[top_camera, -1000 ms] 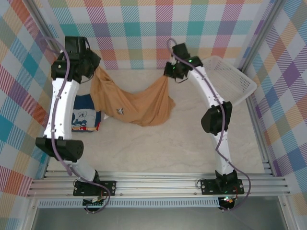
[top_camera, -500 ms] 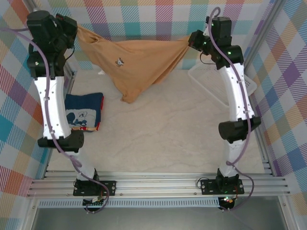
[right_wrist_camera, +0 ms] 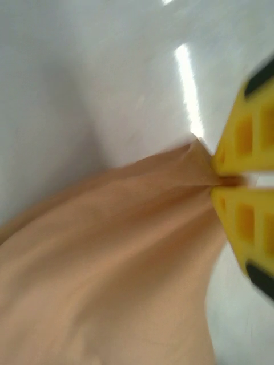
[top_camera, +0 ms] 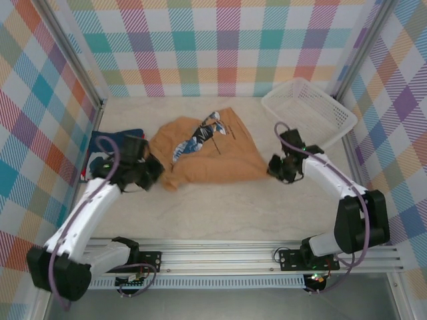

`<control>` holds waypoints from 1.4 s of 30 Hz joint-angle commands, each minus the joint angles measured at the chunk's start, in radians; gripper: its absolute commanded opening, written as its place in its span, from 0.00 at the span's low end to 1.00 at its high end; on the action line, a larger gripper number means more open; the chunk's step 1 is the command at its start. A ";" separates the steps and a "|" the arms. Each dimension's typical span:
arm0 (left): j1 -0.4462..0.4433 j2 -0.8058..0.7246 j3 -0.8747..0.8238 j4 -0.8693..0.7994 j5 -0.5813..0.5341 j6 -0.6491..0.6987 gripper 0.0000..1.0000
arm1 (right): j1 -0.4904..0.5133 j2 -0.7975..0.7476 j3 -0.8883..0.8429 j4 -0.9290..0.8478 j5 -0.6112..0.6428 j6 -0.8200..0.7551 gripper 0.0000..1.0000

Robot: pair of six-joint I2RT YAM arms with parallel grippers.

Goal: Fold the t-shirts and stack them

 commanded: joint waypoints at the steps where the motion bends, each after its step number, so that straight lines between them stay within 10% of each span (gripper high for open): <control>1: -0.077 0.056 -0.058 -0.096 0.081 0.014 0.00 | -0.001 -0.016 -0.027 -0.058 0.000 0.066 0.42; 42: -0.104 -0.175 -0.182 -0.320 -0.234 -0.038 0.00 | 0.038 0.551 0.460 0.047 0.258 0.262 0.41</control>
